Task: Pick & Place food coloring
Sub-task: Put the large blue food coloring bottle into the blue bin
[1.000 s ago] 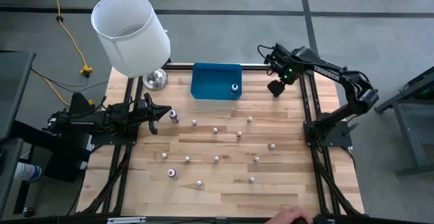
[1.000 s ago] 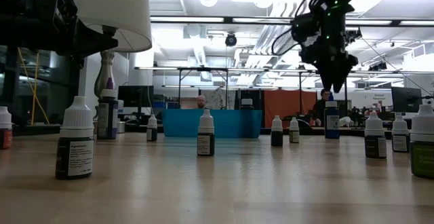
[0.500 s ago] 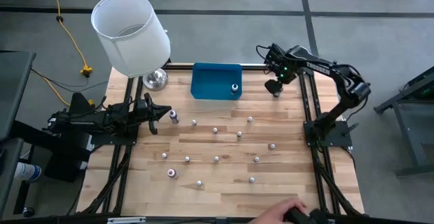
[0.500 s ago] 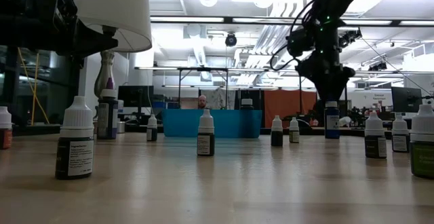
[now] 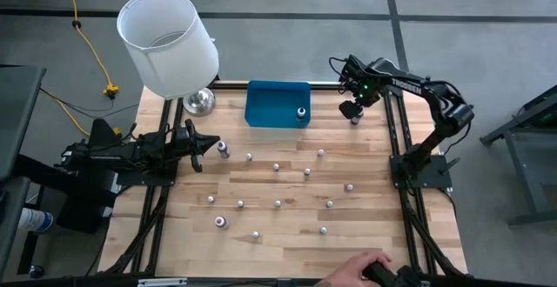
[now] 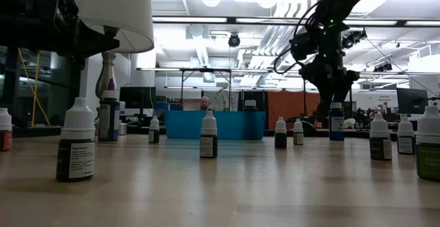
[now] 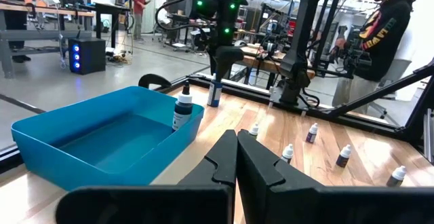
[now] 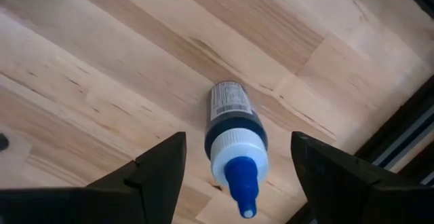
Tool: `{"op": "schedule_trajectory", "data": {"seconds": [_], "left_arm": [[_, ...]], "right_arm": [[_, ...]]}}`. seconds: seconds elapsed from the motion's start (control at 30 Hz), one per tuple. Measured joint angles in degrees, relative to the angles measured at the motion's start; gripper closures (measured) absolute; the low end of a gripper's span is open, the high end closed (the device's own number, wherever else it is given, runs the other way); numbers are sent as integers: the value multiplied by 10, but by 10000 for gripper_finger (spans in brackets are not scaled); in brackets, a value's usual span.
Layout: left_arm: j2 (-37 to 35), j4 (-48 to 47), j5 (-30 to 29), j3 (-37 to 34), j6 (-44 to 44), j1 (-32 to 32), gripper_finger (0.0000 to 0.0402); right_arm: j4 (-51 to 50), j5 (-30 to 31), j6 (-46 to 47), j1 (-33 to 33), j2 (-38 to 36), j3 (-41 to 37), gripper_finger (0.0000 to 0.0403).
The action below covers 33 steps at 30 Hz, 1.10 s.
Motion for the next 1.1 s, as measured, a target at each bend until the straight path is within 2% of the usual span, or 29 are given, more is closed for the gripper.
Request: {"op": "schedule_trajectory", "data": {"seconds": [0.87,1.1], "left_arm": [[0,0,0,0,0,0,401],[0,0,0,0,0,0,401]], "right_arm": [[-14,10,4,-7,10,0,206],[-23,15,3,-7,10,0,245]]}}
